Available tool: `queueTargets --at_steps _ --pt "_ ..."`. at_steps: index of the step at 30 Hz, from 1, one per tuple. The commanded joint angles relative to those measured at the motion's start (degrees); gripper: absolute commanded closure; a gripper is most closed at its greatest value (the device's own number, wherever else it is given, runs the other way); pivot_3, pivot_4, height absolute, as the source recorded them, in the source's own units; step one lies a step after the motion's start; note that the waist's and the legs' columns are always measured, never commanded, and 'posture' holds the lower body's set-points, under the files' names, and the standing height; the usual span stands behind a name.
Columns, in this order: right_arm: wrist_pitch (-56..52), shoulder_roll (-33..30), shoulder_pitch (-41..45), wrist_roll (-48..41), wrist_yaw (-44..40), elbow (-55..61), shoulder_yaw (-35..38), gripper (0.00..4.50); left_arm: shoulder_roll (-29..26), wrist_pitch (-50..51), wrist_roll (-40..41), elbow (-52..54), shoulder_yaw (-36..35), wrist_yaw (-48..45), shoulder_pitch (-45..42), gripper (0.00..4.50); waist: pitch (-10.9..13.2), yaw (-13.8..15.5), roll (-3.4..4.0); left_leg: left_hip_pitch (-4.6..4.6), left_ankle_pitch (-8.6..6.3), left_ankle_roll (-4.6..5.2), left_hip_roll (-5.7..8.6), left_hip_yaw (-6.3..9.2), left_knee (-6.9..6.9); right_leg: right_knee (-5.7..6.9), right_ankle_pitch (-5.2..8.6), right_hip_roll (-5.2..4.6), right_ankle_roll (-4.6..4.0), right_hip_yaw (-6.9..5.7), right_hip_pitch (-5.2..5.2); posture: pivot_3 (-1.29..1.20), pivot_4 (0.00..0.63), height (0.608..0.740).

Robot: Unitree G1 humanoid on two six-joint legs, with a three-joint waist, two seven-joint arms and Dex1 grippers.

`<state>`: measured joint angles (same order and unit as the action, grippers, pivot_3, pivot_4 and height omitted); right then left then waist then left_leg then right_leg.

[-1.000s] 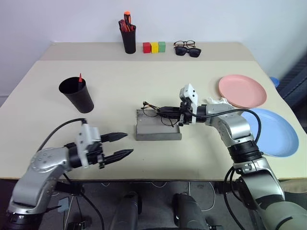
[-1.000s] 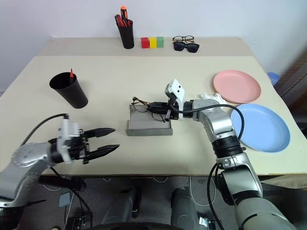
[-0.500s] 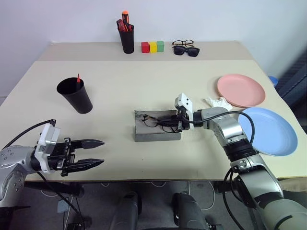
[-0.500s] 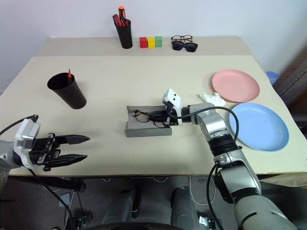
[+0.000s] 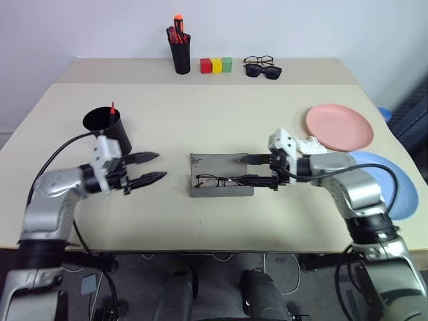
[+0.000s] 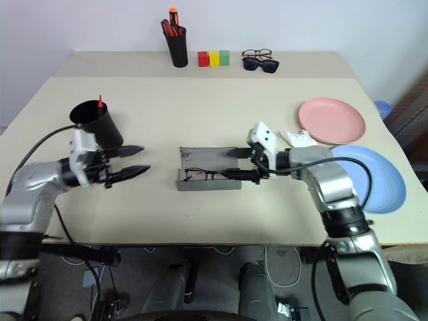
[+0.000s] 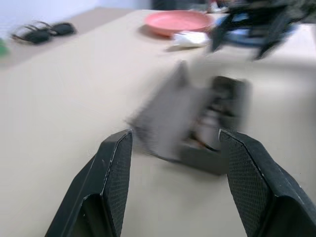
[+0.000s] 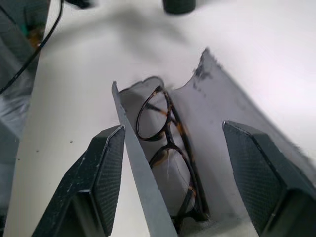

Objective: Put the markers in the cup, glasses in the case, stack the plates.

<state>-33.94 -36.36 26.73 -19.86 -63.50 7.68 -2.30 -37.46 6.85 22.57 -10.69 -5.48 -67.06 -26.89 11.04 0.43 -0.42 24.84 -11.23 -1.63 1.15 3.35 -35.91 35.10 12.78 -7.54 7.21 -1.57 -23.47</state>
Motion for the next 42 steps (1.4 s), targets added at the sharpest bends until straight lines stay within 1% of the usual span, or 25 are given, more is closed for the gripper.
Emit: queueTargets --at_steps 1,2,3,5,6,10,14,17,19,20,22,24,25,26,28,33,35,38,40,42 --pt "0.8 -3.7 -7.2 -0.7 2.7 9.1 5.3 1.27 1.6 -3.0 -4.7 -7.6 2.5 2.4 -7.0 2.21 0.0 0.3 -0.06 0.01 0.0 0.0 0.0 0.0 0.0 -0.01 0.01 0.0 0.02 -0.01 0.0 0.0 0.15 0.74" --pt "0.6 -4.4 -10.2 -1.5 3.5 11.6 7.2 1.27 2.4 -3.2 -5.4 -10.4 3.2 2.7 -9.5 2.54 0.0 0.3 -0.05 0.02 0.0 0.0 0.0 -0.02 -0.01 -0.02 -0.01 0.0 0.06 -0.02 0.01 0.0 0.15 0.74" --pt "0.3 -4.6 -14.7 -3.2 4.2 15.0 10.7 1.27 3.7 -3.8 -6.9 -14.2 4.5 3.2 -12.9 2.97 0.0 0.6 -0.09 0.04 0.0 0.0 0.01 -0.03 -0.01 -0.02 0.0 -0.02 0.07 -0.01 0.0 0.0 0.15 0.74" --pt "1.4 -4.8 -22.9 -6.2 4.2 20.6 17.3 1.27 6.1 -4.7 -9.9 -20.8 6.6 4.7 -19.1 3.99 0.0 0.8 -0.14 0.12 0.0 0.0 0.0 0.03 -0.1 0.0 -0.04 0.0 0.21 -0.09 0.0 0.0 0.15 0.74" --pt "3.2 -4.5 -26.3 -6.3 4.6 22.1 20.0 1.27 7.2 -5.9 -11.9 -24.4 7.6 6.3 -22.2 4.45 0.1 0.8 -0.2 0.18 0.0 0.01 0.01 0.04 -0.14 0.0 -0.05 -0.01 0.27 -0.1 0.0 0.0 0.15 0.74" --pt "7.1 -3.3 -34.2 -6.5 7.1 26.2 25.4 1.27 11.0 -10.7 -18.0 -38.8 10.6 10.7 -32.2 4.45 0.1 0.2 -0.35 0.27 0.0 0.01 0.02 0.01 -0.3 -0.05 0.04 -0.04 0.47 -0.09 0.0 0.0 0.15 0.74" --pt "10.2 -2.2 -38.8 -5.1 9.8 27.7 26.2 1.27 14.7 -17.1 -24.7 -51.2 14.8 13.2 -39.0 4.45 0.1 0.3 -0.4 0.23 0.0 0.01 0.0 0.01 -0.25 -0.04 0.05 -0.04 0.5 -0.11 0.0 0.0 0.15 0.74" --pt "11.2 -1.5 -40.0 -5.4 12.1 28.5 25.9 1.27 17.3 -19.8 -28.1 -57.0 17.2 12.3 -41.6 4.45 0.2 0.3 -0.45 0.26 0.0 0.01 0.01 0.02 -0.23 -0.05 0.06 -0.04 0.51 -0.13 -0.02 0.0 0.15 0.74" --pt "11.9 -1.4 -40.4 -5.1 13.1 28.7 25.6 1.27 19.3 -20.0 -28.7 -58.9 17.9 8.1 -42.5 4.45 0.2 0.4 -0.53 0.32 0.0 0.01 0.01 0.02 -0.25 -0.08 0.05 -0.05 0.5 -0.13 -0.06 0.0 0.15 0.74" --pt "12.2 -1.4 -40.6 -5.0 13.6 28.8 25.4 1.27 20.2 -19.4 -28.2 -59.1 17.8 4.1 -42.9 4.45 0.2 0.4 -0.56 0.34 0.0 0.01 0.01 0.03 -0.25 -0.08 0.05 -0.05 0.5 -0.15 -0.06 0.0 0.15 0.74" --pt "12.5 -1.5 -40.8 -5.0 14.4 29.0 25.1 1.27 21.1 -18.6 -26.6 -58.7 16.7 -2.4 -43.4 4.45 0.2 0.5 -0.6 0.47 0.0 0.01 0.01 0.05 -0.3 -0.11 0.0 -0.05 0.4 -0.17 -0.13 0.0 0.15 0.74" --pt "12.7 -1.7 -41.1 -5.3 14.9 29.2 25.3 1.27 21.6 -11.4 -23.2 -57.4 14.6 -11.0 -44.8 4.45 0.3 0.4 -0.64 0.51 0.0 0.01 0.02 0.06 -0.31 -0.13 -0.08 -0.05 0.25 -0.18 -0.15 0.0 0.15 0.74" --pt "12.8 -1.6 -41.4 -5.3 15.3 29.2 25.5 1.27 20.9 -9.7 -22.6 -55.6 14.8 -16.2 -44.5 4.45 0.3 0.4 -0.65 0.52 0.0 0.01 0.02 0.07 -0.31 -0.13 -0.05 -0.05 0.2 -0.19 -0.15 0.0 0.15 0.74" --pt "12.8 -1.6 -41.6 -5.5 15.6 29.1 25.6 1.27 20.2 -8.0 -22.2 -53.5 15.4 -20.5 -43.9 4.45 0.3 0.3 -0.64 0.51 0.0 0.01 0.02 0.07 -0.3 -0.13 0.01 -0.05 0.1 -0.19 -0.15 0.0 0.15 0.74" --pt "12.3 -1.5 -41.9 -5.7 16.5 28.6 26.0 1.27 17.4 -2.9 -18.7 -45.1 20.6 -24.9 -40.3 4.45 0.3 0.0 -0.61 0.49 0.0 0.01 0.01 0.08 -0.26 -0.12 0.01 -0.05 0.09 -0.19 -0.16 0.0 0.15 0.74" --pt "10.8 -1.7 -41.4 -5.4 18.9 26.4 25.5 1.27 9.8 8.4 -8.9 -23.5 32.6 -25.4 -31.4 4.45 0.2 -0.1 -0.52 0.37 0.0 0.02 -0.03 0.14 -0.25 0.01 0.01 -0.04 0.06 -0.17 -0.1 0.0 0.15 0.74" --pt "9.6 -1.3 -40.5 -5.7 20.6 25.1 25.6 1.27 7.1 10.7 -7.7 -16.7 35.9 -25.4 -27.9 4.45 0.2 0.1 -0.51 0.38 0.0 0.02 -0.03 0.15 -0.28 0.0 0.02 -0.05 0.01 -0.15 -0.09 0.0 0.15 0.74" --pt "10.6 -1.6 -39.3 -4.1 22.1 21.8 25.9 1.27 7.1 13.2 -8.9 -11.7 34.5 -25.4 -24.0 4.45 0.2 0.5 -0.5 0.4 0.0 0.02 -0.01 0.15 -0.32 -0.06 0.0 -0.08 -0.03 -0.14 -0.07 0.0 0.15 0.74" --pt "10.6 -1.6 -39.0 -4.7 22.3 21.1 26.5 1.27 8.3 16.9 -6.8 -11.6 30.3 -22.8 -25.4 4.45 0.2 0.7 -0.51 0.44 0.0 0.02 0.0 0.15 -0.35 -0.08 0.01 -0.09 -0.03 -0.16 -0.07 0.0 0.15 0.74" --pt "10.8 -1.7 -38.7 -5.0 22.3 20.6 26.7 1.27 8.9 17.6 -6.9 -13.5 27.6 -20.6 -27.3 4.45 0.2 0.6 -0.52 0.48 0.01 0.03 0.01 0.15 -0.37 -0.08 0.01 -0.08 -0.02 -0.17 -0.09 0.0 0.15 0.74"
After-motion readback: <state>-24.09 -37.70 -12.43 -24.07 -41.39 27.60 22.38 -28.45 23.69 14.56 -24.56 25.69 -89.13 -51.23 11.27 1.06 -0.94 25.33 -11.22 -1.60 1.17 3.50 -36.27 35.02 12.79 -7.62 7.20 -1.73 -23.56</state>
